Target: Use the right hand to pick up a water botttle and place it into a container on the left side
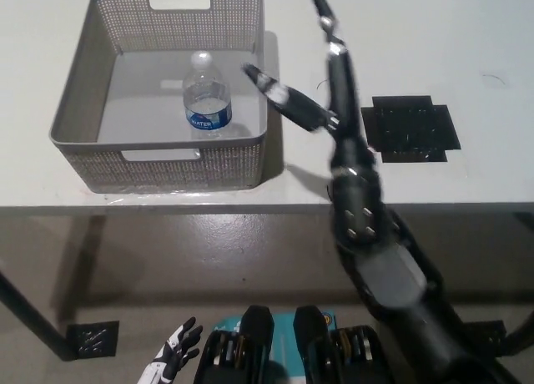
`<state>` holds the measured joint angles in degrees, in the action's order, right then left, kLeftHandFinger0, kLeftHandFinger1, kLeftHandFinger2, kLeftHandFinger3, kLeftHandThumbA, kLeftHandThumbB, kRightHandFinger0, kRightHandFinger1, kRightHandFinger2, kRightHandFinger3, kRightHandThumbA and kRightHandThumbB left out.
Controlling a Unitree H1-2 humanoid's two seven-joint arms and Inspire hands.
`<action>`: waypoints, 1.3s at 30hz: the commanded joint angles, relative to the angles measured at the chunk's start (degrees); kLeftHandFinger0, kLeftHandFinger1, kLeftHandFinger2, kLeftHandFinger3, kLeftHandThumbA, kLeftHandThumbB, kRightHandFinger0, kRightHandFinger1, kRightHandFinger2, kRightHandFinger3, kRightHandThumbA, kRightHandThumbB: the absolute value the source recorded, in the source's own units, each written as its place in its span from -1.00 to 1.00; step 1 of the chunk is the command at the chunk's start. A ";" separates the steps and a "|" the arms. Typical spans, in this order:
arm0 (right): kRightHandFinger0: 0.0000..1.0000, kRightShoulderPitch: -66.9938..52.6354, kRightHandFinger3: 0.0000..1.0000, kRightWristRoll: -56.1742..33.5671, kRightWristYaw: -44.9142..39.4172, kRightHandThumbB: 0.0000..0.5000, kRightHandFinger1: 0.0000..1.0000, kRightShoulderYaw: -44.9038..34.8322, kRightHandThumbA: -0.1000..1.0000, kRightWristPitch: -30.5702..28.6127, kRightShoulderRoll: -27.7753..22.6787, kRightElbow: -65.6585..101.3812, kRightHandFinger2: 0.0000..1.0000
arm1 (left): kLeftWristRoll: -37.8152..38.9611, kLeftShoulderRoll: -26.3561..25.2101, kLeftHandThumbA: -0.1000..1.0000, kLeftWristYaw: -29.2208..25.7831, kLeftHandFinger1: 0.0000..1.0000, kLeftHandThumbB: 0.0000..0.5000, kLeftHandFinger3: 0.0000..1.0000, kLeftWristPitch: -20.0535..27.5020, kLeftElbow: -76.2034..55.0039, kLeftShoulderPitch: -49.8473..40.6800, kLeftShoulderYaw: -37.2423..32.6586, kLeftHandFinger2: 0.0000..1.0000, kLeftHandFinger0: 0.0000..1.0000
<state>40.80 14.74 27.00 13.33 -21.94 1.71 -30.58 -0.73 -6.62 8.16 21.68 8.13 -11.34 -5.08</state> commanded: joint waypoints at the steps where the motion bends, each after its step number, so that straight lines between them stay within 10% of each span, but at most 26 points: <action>1: 1.00 -18.09 1.00 -6.32 -12.21 0.33 1.00 -3.68 1.00 6.78 -12.77 48.30 1.00 | 2.95 -1.63 1.00 0.56 1.00 -0.79 1.00 0.83 -1.03 0.81 1.85 1.00 1.00; 15: 1.00 -41.69 1.00 -12.26 -10.54 -0.05 1.00 -3.53 0.69 -4.60 -13.34 31.09 1.00 | 4.04 -1.91 1.00 0.19 1.00 -0.60 1.00 -0.62 -0.46 1.40 3.51 1.00 1.00; 39: 1.00 -41.16 1.00 -18.73 -23.36 -0.02 1.00 -6.67 0.75 -1.45 -11.52 14.57 1.00 | 1.29 -2.54 0.99 -0.44 1.00 -0.52 1.00 -3.59 -0.39 5.13 5.33 1.00 1.00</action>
<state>-2.48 -3.35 6.07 7.76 -22.35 -10.27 -15.60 1.53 -8.17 8.15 19.22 8.45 -7.67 0.02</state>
